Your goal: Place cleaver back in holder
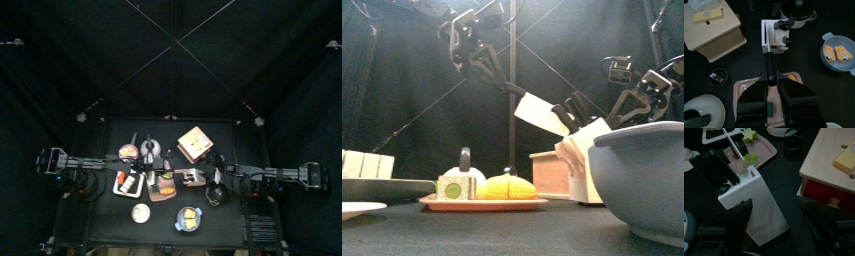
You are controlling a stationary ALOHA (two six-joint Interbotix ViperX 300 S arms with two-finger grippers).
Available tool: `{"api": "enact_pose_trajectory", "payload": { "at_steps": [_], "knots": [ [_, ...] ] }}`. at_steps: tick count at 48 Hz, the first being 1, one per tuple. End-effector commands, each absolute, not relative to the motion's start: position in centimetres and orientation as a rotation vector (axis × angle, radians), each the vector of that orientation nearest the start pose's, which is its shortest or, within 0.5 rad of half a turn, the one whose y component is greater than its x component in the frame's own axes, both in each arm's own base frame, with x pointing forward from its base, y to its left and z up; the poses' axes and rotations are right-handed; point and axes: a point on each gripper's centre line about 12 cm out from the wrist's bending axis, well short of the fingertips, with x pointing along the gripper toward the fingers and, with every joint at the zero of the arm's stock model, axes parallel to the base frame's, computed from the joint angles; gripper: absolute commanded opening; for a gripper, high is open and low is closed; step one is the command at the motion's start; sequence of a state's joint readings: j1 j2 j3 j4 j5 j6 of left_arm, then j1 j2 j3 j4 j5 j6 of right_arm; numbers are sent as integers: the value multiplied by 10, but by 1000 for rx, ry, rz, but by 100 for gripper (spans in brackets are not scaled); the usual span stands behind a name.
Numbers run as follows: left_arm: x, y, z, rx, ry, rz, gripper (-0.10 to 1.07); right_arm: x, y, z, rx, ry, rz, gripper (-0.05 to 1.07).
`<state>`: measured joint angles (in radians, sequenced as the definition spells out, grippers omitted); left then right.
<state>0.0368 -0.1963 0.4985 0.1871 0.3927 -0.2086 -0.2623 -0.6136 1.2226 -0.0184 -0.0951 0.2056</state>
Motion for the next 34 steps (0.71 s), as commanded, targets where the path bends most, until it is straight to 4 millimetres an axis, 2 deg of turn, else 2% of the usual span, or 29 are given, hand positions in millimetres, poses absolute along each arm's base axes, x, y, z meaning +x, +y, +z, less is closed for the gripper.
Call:
{"api": "enact_pose_trajectory", "payload": {
  "at_steps": [1, 34],
  "knots": [
    [381, 23, 283, -20, 644, 116, 47, 220, -59, 182, 248, 468, -302, 100],
    [380, 23, 286, -22, 635, 116, 47, 231, -56, 170, 249, 533, -284, 100]
  ]
}}
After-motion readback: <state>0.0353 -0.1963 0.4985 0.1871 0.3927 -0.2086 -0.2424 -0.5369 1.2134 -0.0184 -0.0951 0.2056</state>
